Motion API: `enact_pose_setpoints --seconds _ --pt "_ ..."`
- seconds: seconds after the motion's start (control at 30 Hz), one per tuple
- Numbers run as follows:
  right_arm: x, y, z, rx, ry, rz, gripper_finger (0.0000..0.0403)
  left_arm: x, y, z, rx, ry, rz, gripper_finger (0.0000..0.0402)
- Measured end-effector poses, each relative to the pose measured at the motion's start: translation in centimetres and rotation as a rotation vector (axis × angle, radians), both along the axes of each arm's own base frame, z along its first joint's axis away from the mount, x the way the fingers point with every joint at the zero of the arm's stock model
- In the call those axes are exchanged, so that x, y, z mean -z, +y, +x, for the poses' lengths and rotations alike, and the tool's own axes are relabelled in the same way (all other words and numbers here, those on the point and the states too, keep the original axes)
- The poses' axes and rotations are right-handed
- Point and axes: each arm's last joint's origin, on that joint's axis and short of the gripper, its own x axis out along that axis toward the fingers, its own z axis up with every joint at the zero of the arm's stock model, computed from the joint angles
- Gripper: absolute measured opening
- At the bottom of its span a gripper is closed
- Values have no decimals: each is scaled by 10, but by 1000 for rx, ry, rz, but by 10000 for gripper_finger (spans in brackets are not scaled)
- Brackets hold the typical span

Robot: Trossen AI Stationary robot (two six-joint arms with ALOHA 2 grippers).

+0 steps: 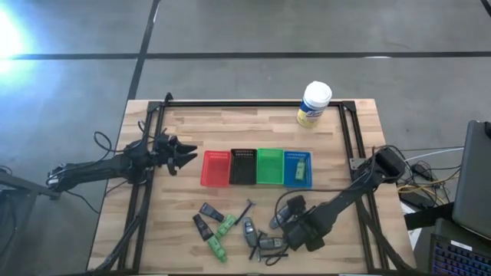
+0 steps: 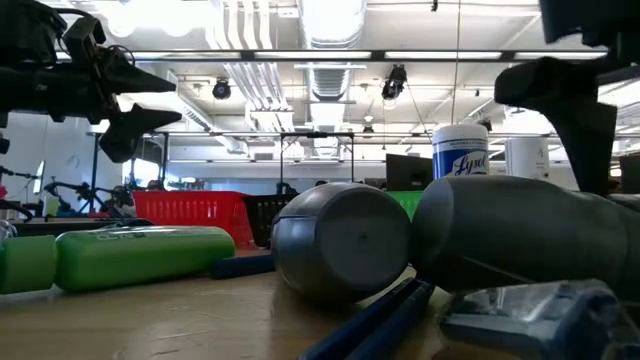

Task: Pick & Place Travel size toiletries
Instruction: Put the gray deodorant into the green basket

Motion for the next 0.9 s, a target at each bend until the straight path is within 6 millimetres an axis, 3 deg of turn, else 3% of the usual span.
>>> enact_pose_setpoints --seconds 0.23,0.5,0.7,0.9 --pt "14 -3 7 -31 22 -25 345 1 0 0 0 6 -2 229" --pt "34 -3 16 -42 53 2 317 1 0 0 1 10 -2 229" --pt "33 -3 15 -18 57 17 274 2 0 0 1 15 -4 229" --pt "32 -4 14 64 71 37 204 2 0 0 0 16 -4 229"
